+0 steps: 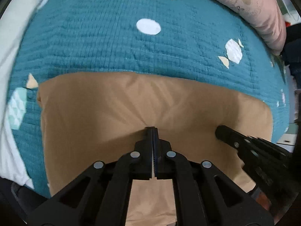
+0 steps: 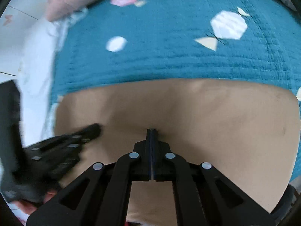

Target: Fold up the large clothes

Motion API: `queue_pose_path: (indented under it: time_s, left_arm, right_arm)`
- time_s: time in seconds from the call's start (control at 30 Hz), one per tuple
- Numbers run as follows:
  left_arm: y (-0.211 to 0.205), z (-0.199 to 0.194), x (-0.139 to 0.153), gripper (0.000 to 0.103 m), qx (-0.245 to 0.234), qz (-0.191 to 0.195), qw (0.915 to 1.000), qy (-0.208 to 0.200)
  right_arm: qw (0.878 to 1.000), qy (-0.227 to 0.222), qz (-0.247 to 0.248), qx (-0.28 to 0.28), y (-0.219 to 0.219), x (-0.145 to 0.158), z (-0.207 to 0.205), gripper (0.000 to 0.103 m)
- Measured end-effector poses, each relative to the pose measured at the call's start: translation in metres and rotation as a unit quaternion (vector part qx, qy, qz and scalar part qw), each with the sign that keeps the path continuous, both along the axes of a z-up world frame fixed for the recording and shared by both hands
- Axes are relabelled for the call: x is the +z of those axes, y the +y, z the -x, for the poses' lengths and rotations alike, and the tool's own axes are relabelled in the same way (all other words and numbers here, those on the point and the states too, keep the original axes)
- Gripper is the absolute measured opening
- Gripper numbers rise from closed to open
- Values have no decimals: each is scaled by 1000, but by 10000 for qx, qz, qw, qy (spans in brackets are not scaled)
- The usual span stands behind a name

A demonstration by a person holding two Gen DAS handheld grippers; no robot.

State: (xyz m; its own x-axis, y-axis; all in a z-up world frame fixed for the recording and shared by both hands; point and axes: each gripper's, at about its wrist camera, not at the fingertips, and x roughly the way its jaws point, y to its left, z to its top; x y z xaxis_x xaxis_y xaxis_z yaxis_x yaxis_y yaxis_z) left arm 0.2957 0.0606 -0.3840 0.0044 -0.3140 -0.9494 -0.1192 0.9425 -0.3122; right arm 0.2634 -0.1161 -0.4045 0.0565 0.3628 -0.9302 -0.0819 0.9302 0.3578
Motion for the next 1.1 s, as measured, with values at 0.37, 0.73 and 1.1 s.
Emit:
queue_pose_path:
  time_s: [0.37,0.73,1.1]
  left_arm:
    - [72,6,6,2,509,-310,9982,-11]
    - [57,9,22,3,396,-990,9943,-11]
    - [-3,1,74,3,258,-512,9976,-377]
  right_arm:
    - [9931,-156,506,-1046,-135,7,-5,0]
    - [9908,-289,109,-1318,-154,21,12,5]
    - [9846,-987,-176,-1433,-198,88,70,5]
